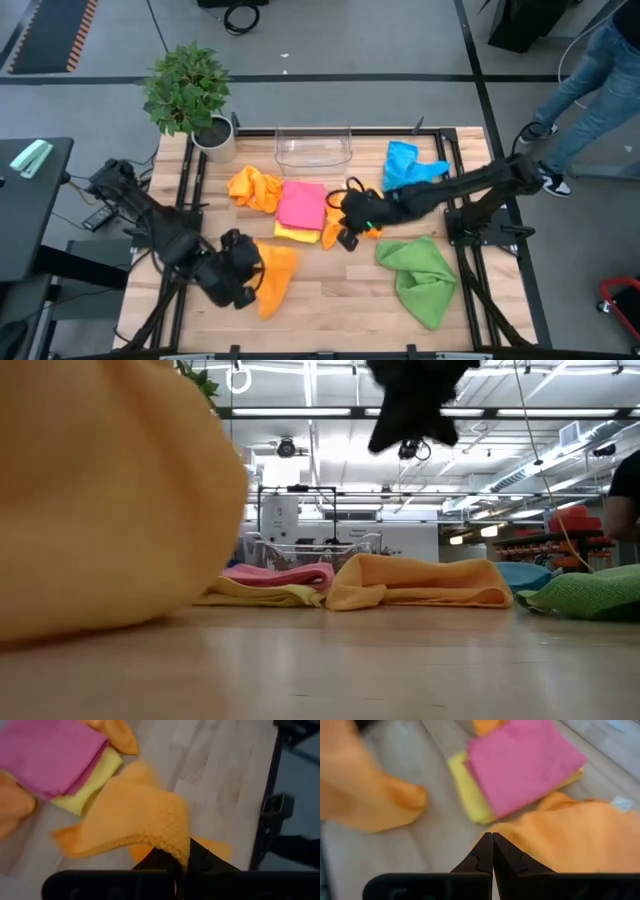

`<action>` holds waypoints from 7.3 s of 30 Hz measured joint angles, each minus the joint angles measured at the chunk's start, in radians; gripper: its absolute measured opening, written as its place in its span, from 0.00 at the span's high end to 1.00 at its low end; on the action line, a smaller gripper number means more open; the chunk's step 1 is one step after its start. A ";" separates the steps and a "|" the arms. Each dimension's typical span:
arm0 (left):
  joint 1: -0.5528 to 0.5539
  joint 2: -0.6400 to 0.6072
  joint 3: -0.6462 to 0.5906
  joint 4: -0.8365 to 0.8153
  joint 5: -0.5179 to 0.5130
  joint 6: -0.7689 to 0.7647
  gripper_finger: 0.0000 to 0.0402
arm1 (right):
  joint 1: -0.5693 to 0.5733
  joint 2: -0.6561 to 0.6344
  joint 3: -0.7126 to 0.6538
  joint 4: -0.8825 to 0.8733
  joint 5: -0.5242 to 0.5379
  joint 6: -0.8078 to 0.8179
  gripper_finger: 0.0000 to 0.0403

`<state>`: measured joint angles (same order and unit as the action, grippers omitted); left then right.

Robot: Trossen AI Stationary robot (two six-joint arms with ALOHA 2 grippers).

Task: Fold microfiber towels
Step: Fold the bottom orange microfiber cloth

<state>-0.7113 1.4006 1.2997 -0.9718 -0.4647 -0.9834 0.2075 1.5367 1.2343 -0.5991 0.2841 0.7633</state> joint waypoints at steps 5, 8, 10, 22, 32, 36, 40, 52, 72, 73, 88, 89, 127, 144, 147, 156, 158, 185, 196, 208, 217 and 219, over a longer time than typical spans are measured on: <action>-0.052 0.000 -0.081 0.117 -0.141 0.056 0.98 | 0.200 -0.032 0.000 0.050 0.198 0.191 0.98; -0.049 0.000 -0.132 0.238 -0.149 0.085 0.97 | 0.301 -0.025 0.000 0.076 0.284 0.292 0.98; -0.041 0.000 -0.171 0.328 -0.142 0.114 0.98 | 0.349 -0.010 0.000 0.091 0.304 0.303 0.95; 0.028 0.000 -0.316 0.598 -0.047 0.264 0.98 | 0.389 0.138 0.000 0.317 0.312 -0.010 0.60; 0.037 0.000 -0.360 0.730 0.214 0.620 0.98 | 0.317 0.332 0.000 0.867 0.275 -0.377 0.46; 0.040 0.000 -0.360 0.730 0.326 0.735 0.99 | 0.285 0.370 0.000 0.911 0.241 -0.357 0.45; 0.048 0.000 -0.360 0.717 0.339 0.809 0.97 | 0.269 0.404 0.000 0.907 0.147 -0.289 0.45; 0.073 0.000 -0.360 0.713 0.339 0.913 0.98 | 0.258 0.542 0.156 0.820 0.163 -0.402 0.45; 0.079 -0.001 -0.360 0.671 0.300 0.859 0.79 | 0.260 0.467 0.348 0.412 0.157 -0.370 0.98; 0.081 -0.001 -0.360 0.659 0.300 0.844 0.75 | 0.264 0.455 0.348 0.384 0.168 -0.360 0.98; -0.001 -0.003 -0.545 0.537 0.085 0.621 0.29 | 0.272 0.441 0.348 0.247 0.171 -0.273 0.99; -0.003 -0.003 -0.580 0.569 0.081 0.594 0.30 | 0.273 0.441 0.348 0.247 0.171 -0.273 0.99; -0.252 0.014 -0.701 0.867 -0.382 0.318 0.49 | 0.267 0.441 0.347 0.240 0.171 -0.266 0.99; -0.257 0.182 -0.702 1.068 -0.261 0.467 0.37 | 0.273 0.441 0.346 0.242 0.159 -0.275 0.99; -0.229 0.191 -0.702 1.096 -0.217 0.471 0.38 | 0.280 0.441 0.346 0.242 0.156 -0.277 0.99; -0.166 0.219 -0.702 1.233 -0.119 0.517 0.41 | 0.294 0.441 0.346 0.242 0.156 -0.275 0.99; -0.170 0.219 -0.702 1.242 -0.109 0.542 0.44 | 0.294 0.441 0.346 0.242 0.156 -0.275 0.99; 0.023 -0.417 -0.700 0.820 -0.256 0.916 0.98 | 0.121 0.355 0.390 0.239 0.343 -0.571 0.99; 0.131 -0.513 -0.441 0.539 -0.032 0.926 0.99 | 0.153 0.276 0.427 0.161 0.353 -0.545 0.99; -0.146 -0.285 -0.789 0.697 0.146 0.303 0.99 | 0.338 0.547 0.321 0.236 0.235 -0.017 0.99; -0.237 -0.115 -0.842 0.948 0.121 0.132 0.99 | 0.354 0.571 0.331 0.240 0.206 0.129 0.88; -0.237 -0.089 -0.843 0.983 0.112 0.124 0.99 | 0.352 0.564 0.331 0.241 0.185 0.131 0.83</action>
<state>-0.9482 1.3119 0.4568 0.0116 -0.3528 -0.8594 0.5595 2.1002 1.5650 -0.3585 0.4695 0.8946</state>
